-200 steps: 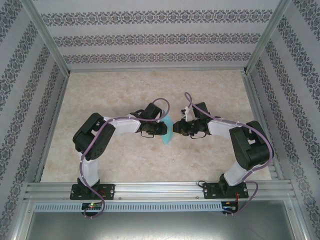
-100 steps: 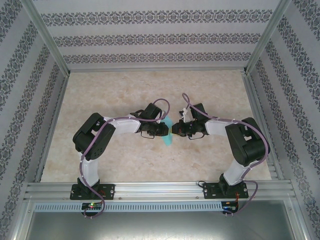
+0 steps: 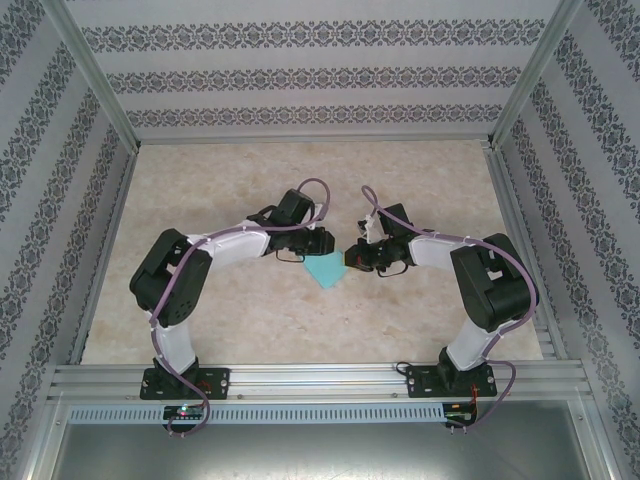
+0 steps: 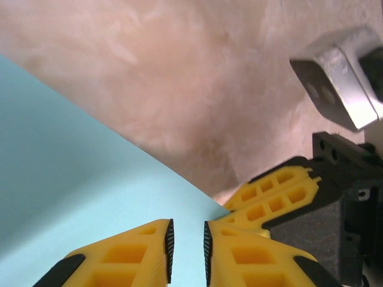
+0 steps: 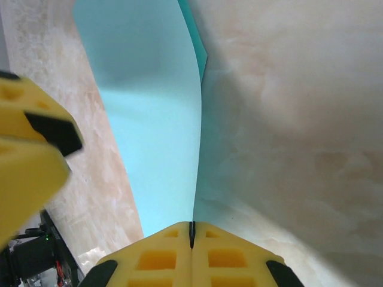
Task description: Fold a paper plane with a square sheet of paper (pick it up from the middle)
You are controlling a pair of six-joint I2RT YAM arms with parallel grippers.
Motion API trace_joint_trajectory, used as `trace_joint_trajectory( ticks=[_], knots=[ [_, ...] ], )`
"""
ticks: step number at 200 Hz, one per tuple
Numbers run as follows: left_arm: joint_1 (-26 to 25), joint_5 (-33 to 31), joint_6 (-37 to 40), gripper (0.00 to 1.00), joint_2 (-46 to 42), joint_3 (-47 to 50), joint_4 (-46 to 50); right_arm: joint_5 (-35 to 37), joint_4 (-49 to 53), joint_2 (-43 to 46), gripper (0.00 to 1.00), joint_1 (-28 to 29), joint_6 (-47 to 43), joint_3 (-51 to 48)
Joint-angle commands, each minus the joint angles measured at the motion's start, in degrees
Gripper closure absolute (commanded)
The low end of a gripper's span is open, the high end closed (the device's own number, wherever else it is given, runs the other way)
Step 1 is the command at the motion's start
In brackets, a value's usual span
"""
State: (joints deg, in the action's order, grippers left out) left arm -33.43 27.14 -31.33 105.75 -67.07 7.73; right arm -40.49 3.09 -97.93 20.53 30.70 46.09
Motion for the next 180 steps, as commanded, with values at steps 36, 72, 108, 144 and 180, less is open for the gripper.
trace_joint_trajectory(
  ticks=[36,72,108,144,180],
  knots=[
    [3.01,-5.73,6.36,0.76,0.00,-0.18,9.64,1.64,2.81,1.25,0.95,0.71,-2.36,1.52],
    [3.76,-5.81,7.60,0.77,0.78,1.19,9.77,1.66,3.42,1.40,0.95,0.78,-2.59,2.15],
    [3.77,-2.20,7.32,0.77,4.29,0.44,8.97,1.33,3.55,1.25,0.95,1.46,-2.21,3.13],
    [3.72,-1.33,7.75,0.77,5.60,1.14,9.17,1.95,4.12,1.43,0.95,2.18,-2.13,3.72],
    [3.80,-1.03,7.95,0.77,6.07,3.10,8.65,2.08,3.95,1.22,0.94,3.39,-1.54,4.53]
  ],
)
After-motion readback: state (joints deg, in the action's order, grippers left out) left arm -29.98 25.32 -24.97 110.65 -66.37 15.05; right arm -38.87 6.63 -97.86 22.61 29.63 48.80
